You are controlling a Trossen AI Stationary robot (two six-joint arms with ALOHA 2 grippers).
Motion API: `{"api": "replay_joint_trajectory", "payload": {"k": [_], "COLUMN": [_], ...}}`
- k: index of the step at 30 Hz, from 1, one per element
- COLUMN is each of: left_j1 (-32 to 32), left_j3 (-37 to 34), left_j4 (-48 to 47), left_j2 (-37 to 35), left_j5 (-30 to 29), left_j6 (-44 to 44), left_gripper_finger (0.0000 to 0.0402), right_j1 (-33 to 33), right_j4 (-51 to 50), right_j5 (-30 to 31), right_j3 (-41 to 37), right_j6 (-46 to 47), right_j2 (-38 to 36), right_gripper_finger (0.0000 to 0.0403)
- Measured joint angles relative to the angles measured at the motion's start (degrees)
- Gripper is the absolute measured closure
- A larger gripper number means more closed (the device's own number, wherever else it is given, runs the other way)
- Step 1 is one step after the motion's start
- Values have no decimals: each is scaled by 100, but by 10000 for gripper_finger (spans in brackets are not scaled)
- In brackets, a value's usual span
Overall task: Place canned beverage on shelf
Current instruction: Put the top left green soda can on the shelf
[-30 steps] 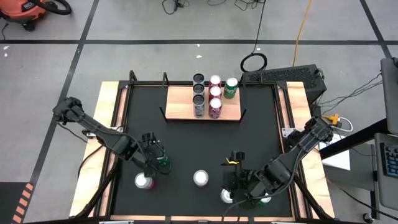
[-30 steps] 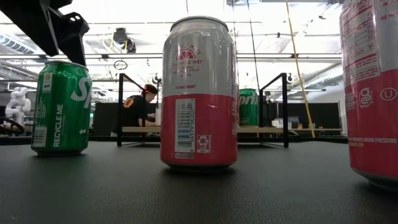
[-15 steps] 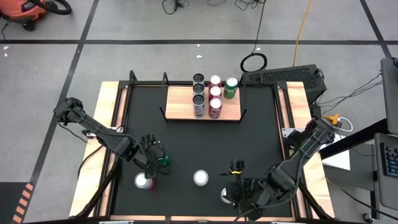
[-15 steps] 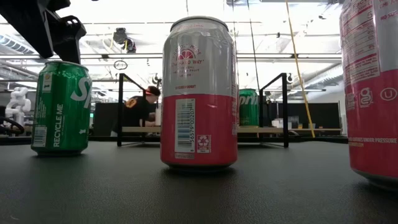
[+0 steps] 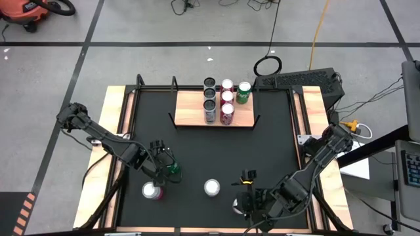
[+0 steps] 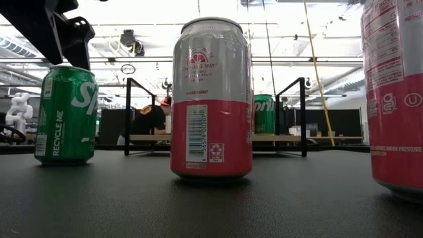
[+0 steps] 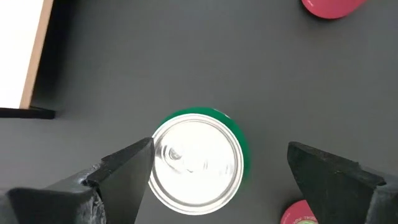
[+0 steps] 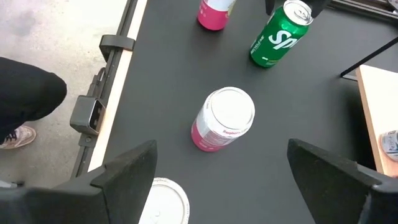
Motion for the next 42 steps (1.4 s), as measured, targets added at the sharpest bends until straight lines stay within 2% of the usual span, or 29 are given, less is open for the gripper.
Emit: {"api": "replay_joint_trajectory", "payload": {"k": [10,13,22,29,34,42], "left_j1": [39,139,430,413,420,420], "left_j3": [0,0,-204,-361,-525,-529], "left_j4": [-38,-36,-1,177,267,320], "left_j2": [0,0,12,15,17,20], "left_j5": [-82,177,422,427,426,422], "left_j6": [532,539,533,448,534,738], "left_gripper_finger": [29,29,29,31,52,111], "right_j1": [-2,-2,-2,-2,-2,-2], "right_j4": [19,103,431,426,424,424], "right_j5": [2,2,0,-7,-7,-7], "right_j3": [-2,-4,-4,-4,-4,-4], "right_j6": [-360,-546,-993,-933,-920,-937], "right_j2": [0,0,0,0,0,0], "right_gripper_finger": [64,64,64,64,64,64]}}
